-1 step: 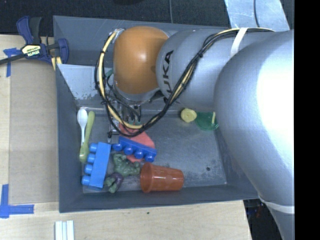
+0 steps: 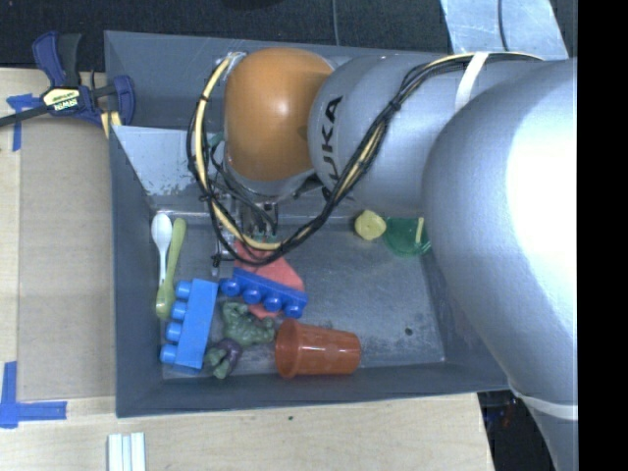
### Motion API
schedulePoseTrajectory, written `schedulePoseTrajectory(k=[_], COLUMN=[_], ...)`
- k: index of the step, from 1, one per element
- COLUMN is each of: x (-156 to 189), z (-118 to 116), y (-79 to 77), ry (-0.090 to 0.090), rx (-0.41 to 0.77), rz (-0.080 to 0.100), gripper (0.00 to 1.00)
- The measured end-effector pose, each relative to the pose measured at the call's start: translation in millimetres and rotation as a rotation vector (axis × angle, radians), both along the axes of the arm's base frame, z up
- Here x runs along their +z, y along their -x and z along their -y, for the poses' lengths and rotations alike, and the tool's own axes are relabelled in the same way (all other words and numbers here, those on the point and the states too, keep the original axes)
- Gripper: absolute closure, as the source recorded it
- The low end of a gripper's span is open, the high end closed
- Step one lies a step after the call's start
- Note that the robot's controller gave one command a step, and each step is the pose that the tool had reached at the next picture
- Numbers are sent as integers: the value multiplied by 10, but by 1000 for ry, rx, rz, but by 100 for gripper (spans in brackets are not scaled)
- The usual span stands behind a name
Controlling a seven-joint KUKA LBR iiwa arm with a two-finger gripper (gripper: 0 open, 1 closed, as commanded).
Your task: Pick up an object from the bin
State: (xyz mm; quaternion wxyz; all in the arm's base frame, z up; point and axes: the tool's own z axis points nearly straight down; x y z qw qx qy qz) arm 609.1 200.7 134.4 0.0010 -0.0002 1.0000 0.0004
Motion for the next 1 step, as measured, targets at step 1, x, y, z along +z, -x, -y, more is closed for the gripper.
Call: schedulePoseTrajectory(k=[1], x=[-627], z=[615], y=[220], ry=[-2], rx=[-15], rz=[0], gripper=[0])
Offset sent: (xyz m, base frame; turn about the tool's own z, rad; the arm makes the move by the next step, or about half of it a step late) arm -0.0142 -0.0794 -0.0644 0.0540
